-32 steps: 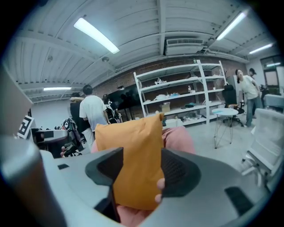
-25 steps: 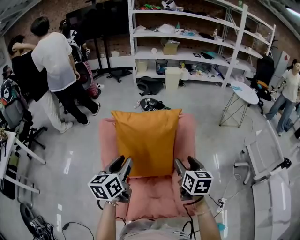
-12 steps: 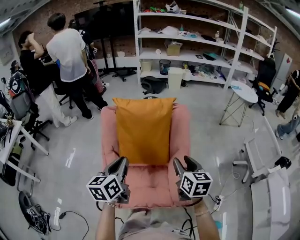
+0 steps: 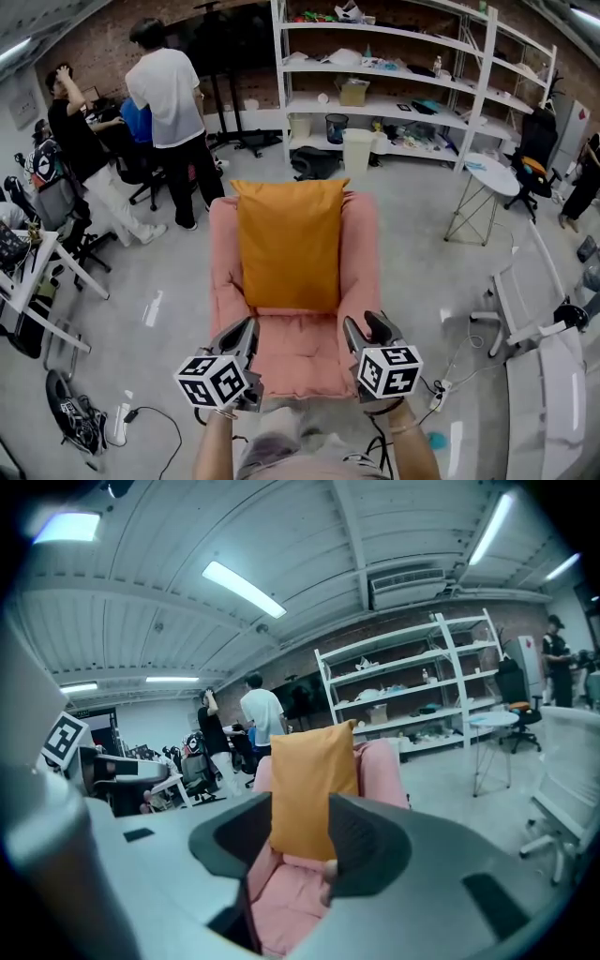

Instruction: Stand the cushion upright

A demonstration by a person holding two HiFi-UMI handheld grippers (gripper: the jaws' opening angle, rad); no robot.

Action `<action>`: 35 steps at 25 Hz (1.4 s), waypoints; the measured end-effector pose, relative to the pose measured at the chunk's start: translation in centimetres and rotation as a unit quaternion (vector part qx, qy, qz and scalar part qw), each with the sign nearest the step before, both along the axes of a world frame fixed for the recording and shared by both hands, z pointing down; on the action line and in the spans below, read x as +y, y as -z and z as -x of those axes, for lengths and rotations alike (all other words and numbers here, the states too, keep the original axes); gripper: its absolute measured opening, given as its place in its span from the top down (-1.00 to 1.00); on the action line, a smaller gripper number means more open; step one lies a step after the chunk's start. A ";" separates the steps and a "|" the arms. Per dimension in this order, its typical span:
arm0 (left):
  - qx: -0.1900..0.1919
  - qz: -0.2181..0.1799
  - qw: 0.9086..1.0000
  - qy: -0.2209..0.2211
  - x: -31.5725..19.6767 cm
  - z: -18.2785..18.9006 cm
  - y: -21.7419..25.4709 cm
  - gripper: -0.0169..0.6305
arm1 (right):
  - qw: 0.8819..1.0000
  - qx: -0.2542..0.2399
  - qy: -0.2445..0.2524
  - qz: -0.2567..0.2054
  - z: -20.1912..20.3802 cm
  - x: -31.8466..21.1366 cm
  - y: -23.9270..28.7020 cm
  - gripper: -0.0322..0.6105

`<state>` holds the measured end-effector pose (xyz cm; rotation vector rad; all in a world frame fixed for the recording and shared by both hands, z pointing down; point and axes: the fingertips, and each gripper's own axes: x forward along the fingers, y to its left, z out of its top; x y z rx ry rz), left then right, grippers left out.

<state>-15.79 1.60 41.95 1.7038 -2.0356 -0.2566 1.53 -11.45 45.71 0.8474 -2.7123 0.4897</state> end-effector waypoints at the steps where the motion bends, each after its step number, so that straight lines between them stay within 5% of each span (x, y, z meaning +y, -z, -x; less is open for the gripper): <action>1: -0.001 0.002 1.000 -0.004 0.1 -0.3 0.0 0.95 | 1.000 -0.002 -0.001 0.002 -0.1 0.3 0.0 0.28; 10: 0.006 0.002 0.999 -0.035 1.0 -2.0 -0.3 0.95 | 1.000 -0.001 -0.028 0.011 -1.6 2.6 -0.9 0.44; 21: 0.027 0.027 0.998 -0.043 9.6 -0.3 -1.4 0.95 | 0.998 0.013 -0.054 -0.022 -0.3 11.0 0.3 0.66; 26: 0.023 0.023 0.998 -0.046 13.2 0.5 -0.9 0.95 | 0.994 0.055 -0.077 -0.047 0.3 14.4 0.3 0.82; 30: 0.020 0.018 0.998 -0.062 15.7 0.1 -1.0 0.95 | 0.991 0.028 -0.095 -0.087 0.2 17.4 1.9 0.85; 35: 0.012 0.039 0.996 -0.086 19.1 -0.2 -2.0 0.95 | 0.991 0.012 -0.106 -0.079 0.0 21.2 2.4 0.85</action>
